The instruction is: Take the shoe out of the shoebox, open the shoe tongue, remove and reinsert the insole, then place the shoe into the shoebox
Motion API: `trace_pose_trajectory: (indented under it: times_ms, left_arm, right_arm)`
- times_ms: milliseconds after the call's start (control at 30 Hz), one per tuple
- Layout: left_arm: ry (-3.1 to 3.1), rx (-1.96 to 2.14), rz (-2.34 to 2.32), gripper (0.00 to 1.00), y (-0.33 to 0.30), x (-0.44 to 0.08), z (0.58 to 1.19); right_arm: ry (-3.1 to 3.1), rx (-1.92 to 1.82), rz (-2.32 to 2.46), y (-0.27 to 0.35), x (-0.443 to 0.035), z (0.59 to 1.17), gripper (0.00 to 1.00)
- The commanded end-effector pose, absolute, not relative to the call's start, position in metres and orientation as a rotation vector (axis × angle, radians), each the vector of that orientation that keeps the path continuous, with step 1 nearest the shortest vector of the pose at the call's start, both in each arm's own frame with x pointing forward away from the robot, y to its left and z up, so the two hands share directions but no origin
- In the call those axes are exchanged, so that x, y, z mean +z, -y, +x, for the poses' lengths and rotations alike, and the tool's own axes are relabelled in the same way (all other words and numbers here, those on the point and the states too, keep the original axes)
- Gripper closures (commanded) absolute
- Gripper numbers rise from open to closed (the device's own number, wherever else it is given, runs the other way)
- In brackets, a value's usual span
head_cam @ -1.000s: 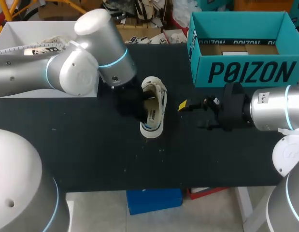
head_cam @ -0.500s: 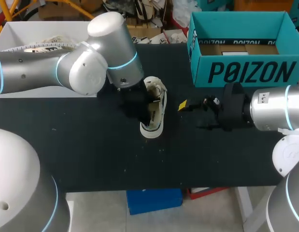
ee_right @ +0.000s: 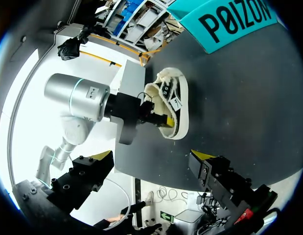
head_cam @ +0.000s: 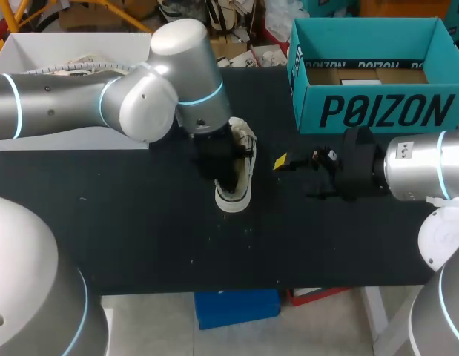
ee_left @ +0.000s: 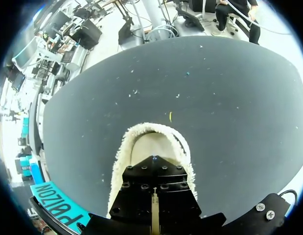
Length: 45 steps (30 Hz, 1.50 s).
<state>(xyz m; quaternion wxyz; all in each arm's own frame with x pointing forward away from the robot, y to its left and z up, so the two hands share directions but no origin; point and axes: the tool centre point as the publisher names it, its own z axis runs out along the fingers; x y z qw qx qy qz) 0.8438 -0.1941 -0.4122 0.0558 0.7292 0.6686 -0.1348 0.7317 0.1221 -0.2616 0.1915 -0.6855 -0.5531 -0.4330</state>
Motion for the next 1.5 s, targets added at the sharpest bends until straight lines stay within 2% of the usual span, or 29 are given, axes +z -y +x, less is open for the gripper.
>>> trace_pose_trajectory:
  times_ms: [33, 400, 800, 1133, 1500]
  left_arm:
    - [-2.034, -0.421, 2.202, 1.00, 0.196, -0.406, 0.842]
    - [-2.032, -0.656, 1.996, 1.00, 0.179, -0.355, 0.841]
    - [-2.002, -0.913, 1.626, 1.00, 0.161, -0.323, 0.853]
    - [-2.009, -0.993, 1.267, 1.00, 0.143, -0.311, 0.885]
    - [-2.023, -0.941, 1.103, 1.00, 0.140, -0.312, 0.930]
  right_arm:
    - [1.554, -1.214, -1.926, -0.122, -0.261, 0.732, 0.00]
    - [1.554, -1.214, -1.926, -0.122, -0.261, 0.732, 0.00]
    - [1.554, -1.214, -1.926, -0.122, -0.261, 0.732, 0.00]
    - [1.554, -1.214, -1.926, -0.122, -0.261, 0.732, 0.00]
    - [1.554, -1.214, -1.926, -0.122, -0.261, 0.732, 0.00]
